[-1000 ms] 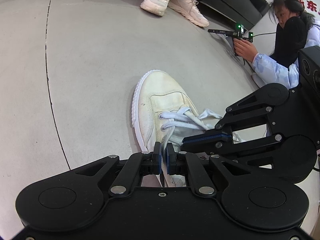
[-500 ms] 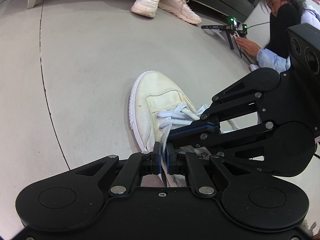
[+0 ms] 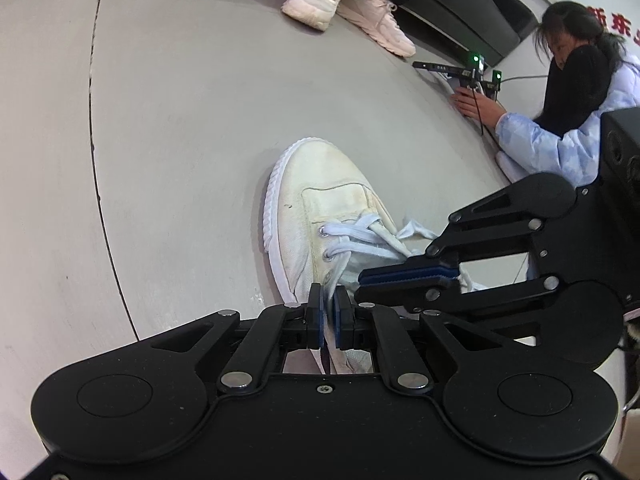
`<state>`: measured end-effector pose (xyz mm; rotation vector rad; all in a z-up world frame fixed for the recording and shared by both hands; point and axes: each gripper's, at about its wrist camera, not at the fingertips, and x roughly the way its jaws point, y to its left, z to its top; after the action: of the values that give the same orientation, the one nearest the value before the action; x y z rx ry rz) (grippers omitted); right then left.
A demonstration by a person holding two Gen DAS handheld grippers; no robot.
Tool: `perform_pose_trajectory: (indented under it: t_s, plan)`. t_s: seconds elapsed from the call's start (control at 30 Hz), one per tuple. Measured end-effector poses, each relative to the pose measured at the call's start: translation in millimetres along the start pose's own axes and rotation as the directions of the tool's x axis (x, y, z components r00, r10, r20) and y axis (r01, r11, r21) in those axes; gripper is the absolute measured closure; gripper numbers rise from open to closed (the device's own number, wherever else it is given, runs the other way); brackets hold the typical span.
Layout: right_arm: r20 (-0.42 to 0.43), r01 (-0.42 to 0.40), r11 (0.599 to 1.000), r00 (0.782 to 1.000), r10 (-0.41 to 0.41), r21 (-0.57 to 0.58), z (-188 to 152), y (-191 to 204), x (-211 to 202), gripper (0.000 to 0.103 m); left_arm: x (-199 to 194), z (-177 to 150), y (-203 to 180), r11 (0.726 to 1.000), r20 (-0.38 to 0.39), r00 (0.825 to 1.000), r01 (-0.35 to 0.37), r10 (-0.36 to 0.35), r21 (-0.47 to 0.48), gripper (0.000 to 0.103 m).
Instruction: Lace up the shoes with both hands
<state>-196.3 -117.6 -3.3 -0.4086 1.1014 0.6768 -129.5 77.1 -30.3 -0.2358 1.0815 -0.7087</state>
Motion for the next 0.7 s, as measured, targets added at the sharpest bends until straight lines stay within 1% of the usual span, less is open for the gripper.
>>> perform_pose_trajectory:
  t_s: [0.13,0.37,0.6,0.7]
  plan:
    - [-0.017,-0.002,0.999,1.0,0.003,0.05,3.3,-4.7,-1.1,0.102,-0.6,-0.5,2.3,1.0,-0.001,1.0,0.008,-0.008,-0.016,0.097]
    - [-0.03,0.001,0.998,1.0,0.001,0.06,5.6,-4.1,2.1,0.102,-1.9,-1.3,3.7,1.0,-0.004,1.0,0.012,-0.012,-0.02,0.097]
    - [-0.017,-0.003,0.998,1.0,0.005,0.069,7.9,-4.9,2.8,0.102,-3.2,-1.4,2.5,1.0,-0.003,1.0,0.007,-0.007,-0.008,0.097]
    - [0.0,-0.021,0.997,1.0,0.021,0.077,8.2,-4.8,0.3,0.102,-3.9,-1.6,1.9,1.0,-0.001,1.0,0.005,-0.005,-0.001,0.097]
